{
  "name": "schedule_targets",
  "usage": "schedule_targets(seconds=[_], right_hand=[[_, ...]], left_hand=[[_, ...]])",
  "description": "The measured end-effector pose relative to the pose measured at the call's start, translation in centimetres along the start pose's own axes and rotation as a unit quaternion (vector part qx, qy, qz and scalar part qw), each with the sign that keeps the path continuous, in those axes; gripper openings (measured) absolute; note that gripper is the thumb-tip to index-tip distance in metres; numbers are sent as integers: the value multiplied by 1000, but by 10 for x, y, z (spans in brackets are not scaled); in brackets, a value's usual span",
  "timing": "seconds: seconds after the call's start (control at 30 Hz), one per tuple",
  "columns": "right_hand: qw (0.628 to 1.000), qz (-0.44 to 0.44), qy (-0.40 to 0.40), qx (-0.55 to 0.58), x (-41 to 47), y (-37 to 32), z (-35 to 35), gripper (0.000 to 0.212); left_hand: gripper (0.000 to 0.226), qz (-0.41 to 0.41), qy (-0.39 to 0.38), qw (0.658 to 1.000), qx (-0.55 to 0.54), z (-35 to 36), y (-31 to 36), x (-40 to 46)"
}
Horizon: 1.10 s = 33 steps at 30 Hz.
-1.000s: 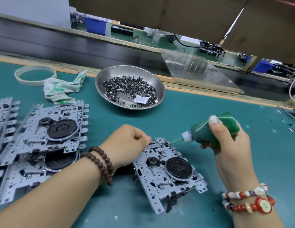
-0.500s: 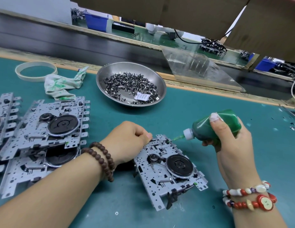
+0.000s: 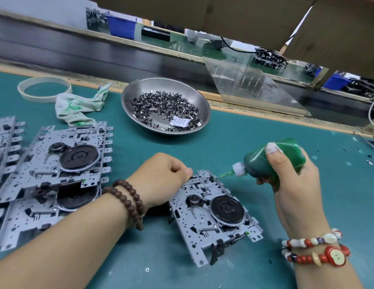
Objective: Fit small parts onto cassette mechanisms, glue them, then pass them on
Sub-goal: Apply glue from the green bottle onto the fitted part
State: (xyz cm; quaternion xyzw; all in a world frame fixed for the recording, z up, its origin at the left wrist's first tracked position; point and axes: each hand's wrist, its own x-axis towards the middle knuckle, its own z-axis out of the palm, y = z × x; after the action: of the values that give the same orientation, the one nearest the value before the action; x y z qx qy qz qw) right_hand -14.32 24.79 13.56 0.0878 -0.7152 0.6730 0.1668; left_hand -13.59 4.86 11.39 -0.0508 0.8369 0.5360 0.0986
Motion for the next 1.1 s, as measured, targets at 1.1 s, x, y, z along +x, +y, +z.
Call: schedule_targets(seconds=[1.1], right_hand=[[1000, 11, -1, -17, -1, -3, 2, 11]], left_hand=[[33, 1, -5, 1000, 2, 0, 0, 0]])
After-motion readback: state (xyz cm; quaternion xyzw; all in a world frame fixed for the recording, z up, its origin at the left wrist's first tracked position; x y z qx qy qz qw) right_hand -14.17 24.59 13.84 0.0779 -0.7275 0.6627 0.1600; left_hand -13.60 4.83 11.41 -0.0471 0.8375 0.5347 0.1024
